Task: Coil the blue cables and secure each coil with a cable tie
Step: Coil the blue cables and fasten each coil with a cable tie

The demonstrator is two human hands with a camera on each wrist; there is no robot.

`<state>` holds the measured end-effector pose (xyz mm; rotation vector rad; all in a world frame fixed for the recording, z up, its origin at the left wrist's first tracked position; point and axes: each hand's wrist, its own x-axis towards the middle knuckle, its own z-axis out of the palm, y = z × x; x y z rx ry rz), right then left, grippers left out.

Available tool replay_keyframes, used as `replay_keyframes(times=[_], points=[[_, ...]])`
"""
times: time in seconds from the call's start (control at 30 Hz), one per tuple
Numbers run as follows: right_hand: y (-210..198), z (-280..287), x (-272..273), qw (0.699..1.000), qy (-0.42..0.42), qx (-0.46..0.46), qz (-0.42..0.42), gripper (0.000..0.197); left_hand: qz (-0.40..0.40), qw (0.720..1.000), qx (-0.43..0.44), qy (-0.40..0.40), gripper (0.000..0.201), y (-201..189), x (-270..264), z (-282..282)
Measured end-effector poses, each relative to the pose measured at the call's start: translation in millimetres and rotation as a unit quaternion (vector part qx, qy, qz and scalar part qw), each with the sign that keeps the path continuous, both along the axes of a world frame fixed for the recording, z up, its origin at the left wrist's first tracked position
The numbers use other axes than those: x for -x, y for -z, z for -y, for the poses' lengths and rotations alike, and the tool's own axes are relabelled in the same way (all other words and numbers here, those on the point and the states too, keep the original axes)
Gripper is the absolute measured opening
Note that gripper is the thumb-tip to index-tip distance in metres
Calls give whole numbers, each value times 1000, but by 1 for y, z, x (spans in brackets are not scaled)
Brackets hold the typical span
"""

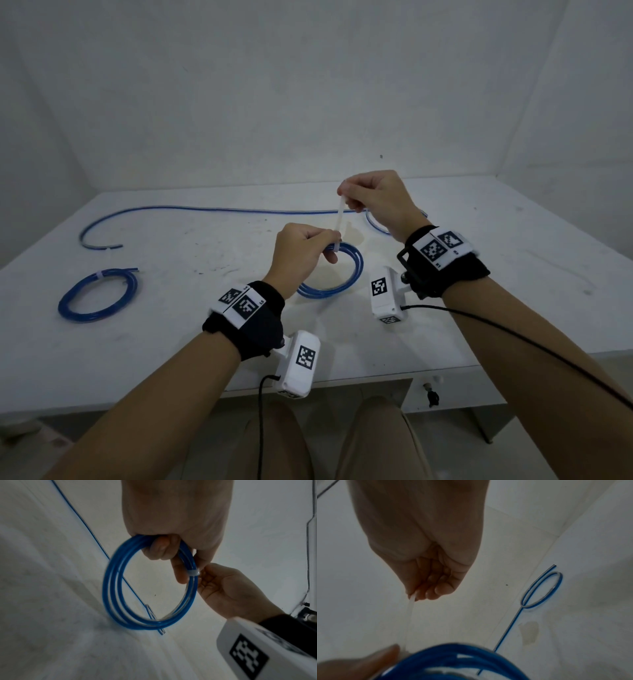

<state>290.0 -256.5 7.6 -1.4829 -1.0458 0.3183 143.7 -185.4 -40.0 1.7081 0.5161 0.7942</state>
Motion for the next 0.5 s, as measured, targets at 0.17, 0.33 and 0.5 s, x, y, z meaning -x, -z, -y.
replay_keyframes(times=[0.17,0.33,0.5], points=[[3,-2,6,998,-41,32,-19,19,11,998,53,-13,20,-2,3,0],[12,-1,13,993,-87,77,-5,22,25,996,87,-19,25,-10,6,5],[13,-2,14,999,-26,46,3,23,43,994,96,-5,21,-20,8,12]])
